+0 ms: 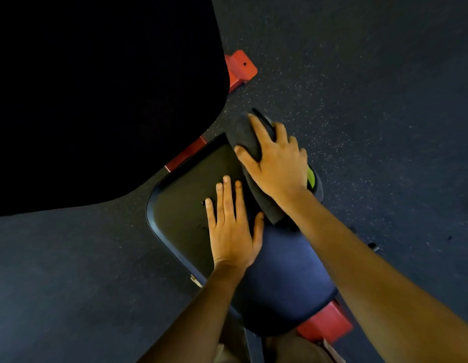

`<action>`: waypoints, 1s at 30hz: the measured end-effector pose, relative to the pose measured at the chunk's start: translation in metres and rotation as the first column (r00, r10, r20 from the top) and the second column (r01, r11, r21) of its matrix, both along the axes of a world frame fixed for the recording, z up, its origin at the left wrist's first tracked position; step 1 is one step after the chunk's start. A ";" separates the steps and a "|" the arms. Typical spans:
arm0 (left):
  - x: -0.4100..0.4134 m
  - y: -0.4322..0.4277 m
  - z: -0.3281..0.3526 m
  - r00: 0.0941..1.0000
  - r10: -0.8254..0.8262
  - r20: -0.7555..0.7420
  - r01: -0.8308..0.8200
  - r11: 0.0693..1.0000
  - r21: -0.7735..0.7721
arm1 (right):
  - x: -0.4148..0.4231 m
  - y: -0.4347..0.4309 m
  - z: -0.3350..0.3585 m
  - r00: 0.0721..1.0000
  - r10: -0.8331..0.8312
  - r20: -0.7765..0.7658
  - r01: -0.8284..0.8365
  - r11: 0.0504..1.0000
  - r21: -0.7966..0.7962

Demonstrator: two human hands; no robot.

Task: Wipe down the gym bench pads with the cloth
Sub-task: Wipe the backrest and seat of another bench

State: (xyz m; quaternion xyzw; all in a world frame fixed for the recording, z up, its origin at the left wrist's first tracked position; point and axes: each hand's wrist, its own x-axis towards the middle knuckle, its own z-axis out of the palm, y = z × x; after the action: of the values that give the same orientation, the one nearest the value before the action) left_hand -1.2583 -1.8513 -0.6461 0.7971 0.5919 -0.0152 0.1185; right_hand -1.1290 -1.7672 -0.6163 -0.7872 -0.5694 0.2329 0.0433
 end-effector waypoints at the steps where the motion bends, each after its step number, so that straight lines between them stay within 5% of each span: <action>1: 0.000 0.000 0.001 1.000 0.004 0.029 -0.004 1.000 0.002 | -0.004 0.006 -0.001 0.997 0.044 0.055 -0.045 0.999 0.008; 9: -0.023 -0.008 0.007 0.975 0.149 0.163 -0.151 0.988 0.004 | -0.031 0.009 -0.005 0.954 0.143 0.262 -0.179 0.977 0.119; 23: -0.110 -0.040 -0.002 0.924 0.302 0.233 -0.312 0.950 0.005 | -0.113 -0.027 -0.006 0.917 0.124 0.379 -0.226 0.945 0.237; 30: -0.119 -0.066 -0.005 0.838 0.396 0.376 -0.370 0.918 -0.142 | -0.158 -0.040 -0.002 0.911 0.140 0.387 -0.250 0.935 0.251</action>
State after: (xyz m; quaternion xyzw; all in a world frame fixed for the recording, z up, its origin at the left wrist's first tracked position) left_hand -1.3776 -1.9178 -0.6508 0.6447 0.7019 0.1517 0.2620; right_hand -1.2866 -1.8068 -0.6188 -0.7398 -0.6721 -0.0010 0.0306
